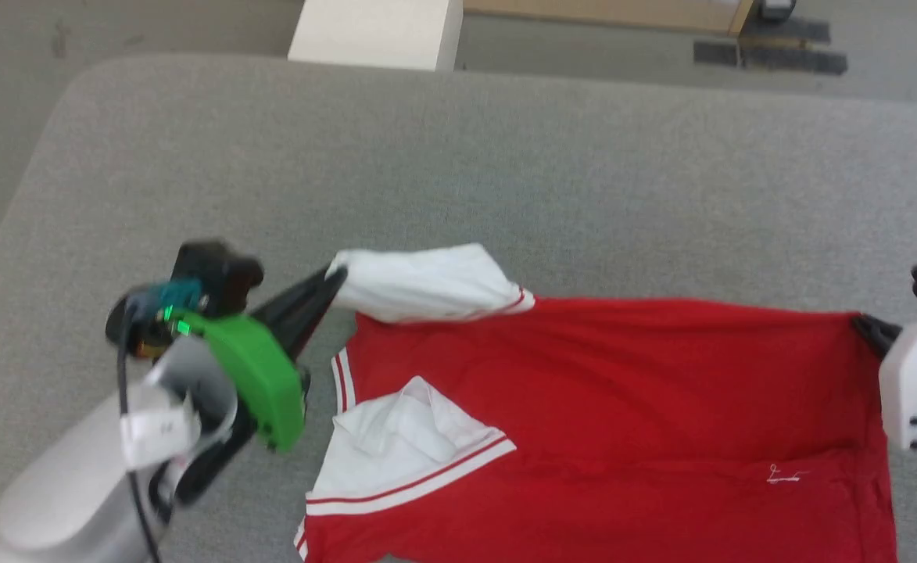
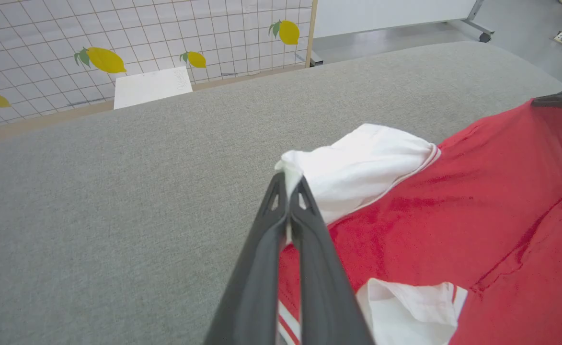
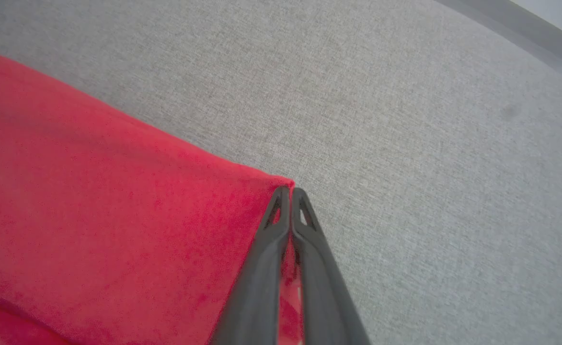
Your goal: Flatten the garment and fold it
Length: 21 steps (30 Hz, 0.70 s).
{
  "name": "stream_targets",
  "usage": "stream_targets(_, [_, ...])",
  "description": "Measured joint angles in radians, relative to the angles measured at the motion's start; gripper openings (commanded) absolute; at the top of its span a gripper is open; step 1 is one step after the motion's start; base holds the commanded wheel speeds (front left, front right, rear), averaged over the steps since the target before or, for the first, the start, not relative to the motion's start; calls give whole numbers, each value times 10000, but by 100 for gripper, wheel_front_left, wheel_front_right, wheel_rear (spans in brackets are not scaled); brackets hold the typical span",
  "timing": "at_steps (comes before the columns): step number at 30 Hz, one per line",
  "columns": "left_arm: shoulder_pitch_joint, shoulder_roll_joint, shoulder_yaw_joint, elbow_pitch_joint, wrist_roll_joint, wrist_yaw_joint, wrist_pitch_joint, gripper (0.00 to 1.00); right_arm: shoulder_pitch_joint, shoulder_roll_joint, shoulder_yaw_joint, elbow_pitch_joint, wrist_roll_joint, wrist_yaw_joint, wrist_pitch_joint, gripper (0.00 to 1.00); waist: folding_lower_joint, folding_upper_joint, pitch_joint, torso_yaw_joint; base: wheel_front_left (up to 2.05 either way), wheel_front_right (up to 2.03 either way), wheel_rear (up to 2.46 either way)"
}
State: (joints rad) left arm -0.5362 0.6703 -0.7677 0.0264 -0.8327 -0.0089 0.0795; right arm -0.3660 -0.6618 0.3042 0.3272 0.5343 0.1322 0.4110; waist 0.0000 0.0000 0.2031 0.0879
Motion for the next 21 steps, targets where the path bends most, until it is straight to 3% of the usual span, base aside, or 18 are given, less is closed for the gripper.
stream_targets(9, [2693,1097,-127,-1557,-941,811,86,0,2927,986,-1685,-1561,-556,0,-144,0,0,0,-919,52,0,0,0])
stream_targets(14, [3532,1354,-656,-1494,-1016,861,403,0,4135,1104,-1778,-2167,-880,0,451,0,0,0,-1033,135,0,0,0])
stream_targets(21, [3678,1053,-1266,-167,-786,487,512,0,4540,757,-1400,-2483,-1068,0,1248,0,0,0,-882,66,0,0,0])
